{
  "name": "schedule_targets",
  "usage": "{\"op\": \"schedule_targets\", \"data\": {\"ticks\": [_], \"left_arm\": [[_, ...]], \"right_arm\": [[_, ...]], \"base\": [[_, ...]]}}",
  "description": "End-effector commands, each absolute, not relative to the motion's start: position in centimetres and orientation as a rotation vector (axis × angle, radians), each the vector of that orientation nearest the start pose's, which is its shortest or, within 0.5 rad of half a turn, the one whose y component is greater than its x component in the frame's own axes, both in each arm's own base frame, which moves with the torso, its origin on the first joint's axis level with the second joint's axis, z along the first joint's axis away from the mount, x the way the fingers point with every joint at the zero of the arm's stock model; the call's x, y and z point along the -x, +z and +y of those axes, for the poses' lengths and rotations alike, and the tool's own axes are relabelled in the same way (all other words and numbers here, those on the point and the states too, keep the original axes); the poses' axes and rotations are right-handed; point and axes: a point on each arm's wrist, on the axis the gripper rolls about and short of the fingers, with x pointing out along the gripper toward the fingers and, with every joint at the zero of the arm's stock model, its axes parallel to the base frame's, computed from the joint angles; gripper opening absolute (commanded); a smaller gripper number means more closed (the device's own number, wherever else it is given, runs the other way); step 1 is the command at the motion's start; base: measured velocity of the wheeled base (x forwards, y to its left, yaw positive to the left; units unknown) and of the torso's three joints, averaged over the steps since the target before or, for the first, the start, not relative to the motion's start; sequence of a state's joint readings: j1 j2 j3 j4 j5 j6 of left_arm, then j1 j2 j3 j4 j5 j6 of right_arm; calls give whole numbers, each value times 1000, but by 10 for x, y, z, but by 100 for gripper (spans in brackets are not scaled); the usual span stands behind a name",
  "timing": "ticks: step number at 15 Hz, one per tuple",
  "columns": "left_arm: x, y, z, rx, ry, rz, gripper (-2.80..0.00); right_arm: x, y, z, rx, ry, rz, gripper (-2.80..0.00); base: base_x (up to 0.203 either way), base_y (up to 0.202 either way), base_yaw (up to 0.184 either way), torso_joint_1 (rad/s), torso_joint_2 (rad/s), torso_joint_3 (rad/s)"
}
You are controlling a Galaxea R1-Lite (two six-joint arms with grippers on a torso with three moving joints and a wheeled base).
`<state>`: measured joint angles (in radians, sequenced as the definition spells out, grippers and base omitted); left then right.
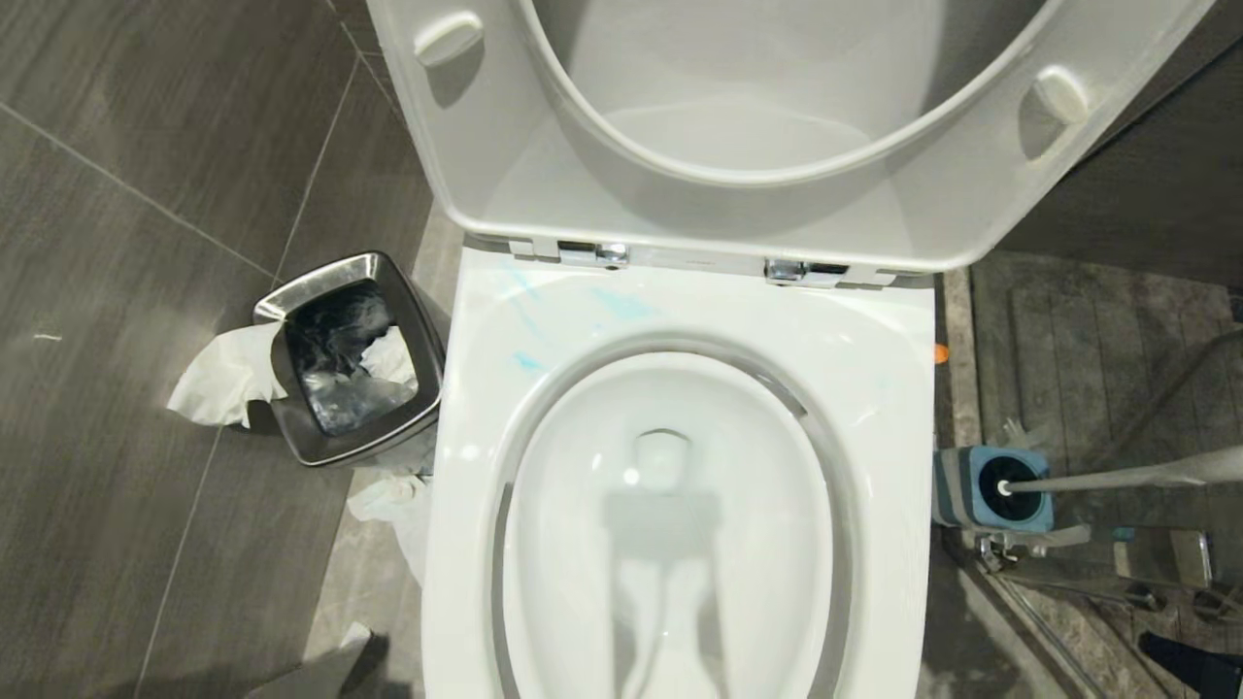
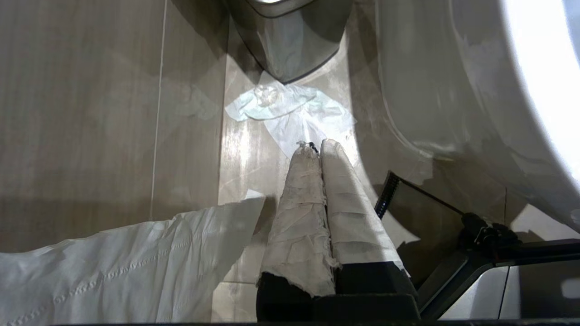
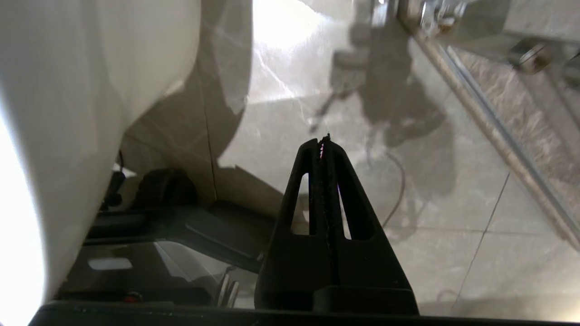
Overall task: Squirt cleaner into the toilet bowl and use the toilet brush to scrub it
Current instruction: Pour in the cleaning agent
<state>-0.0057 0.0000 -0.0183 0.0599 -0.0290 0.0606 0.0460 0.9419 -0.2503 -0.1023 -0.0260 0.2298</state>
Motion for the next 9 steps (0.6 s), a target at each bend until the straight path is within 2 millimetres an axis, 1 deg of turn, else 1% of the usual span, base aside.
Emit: {"op": "schedule_targets", "data": {"ticks": [1, 3, 5, 7, 9], "left_arm": [[24, 74, -1, -62, -40, 43, -280], [24, 74, -1, -49, -36, 42, -280], [24, 74, 0, -30, -31, 42, -280], [24, 74, 0, -26, -31, 43, -280], [24, 74, 0, -26, -31, 43, -280]], "right_arm": [[-89, 129, 4, -212, -51, 599, -280], [-91, 128, 4, -243, -34, 615, -280], [-101, 124, 5, -244, -45, 660, -280], [-119, 121, 5, -235, -62, 639, -280], [-144, 110, 5, -227, -86, 627, -280]], "base": [[0, 0, 0, 8, 2, -193], [0, 0, 0, 3, 1, -84], [0, 0, 0, 3, 1, -18], [0, 0, 0, 0, 0, 0], [0, 0, 0, 0, 0, 0]]}}
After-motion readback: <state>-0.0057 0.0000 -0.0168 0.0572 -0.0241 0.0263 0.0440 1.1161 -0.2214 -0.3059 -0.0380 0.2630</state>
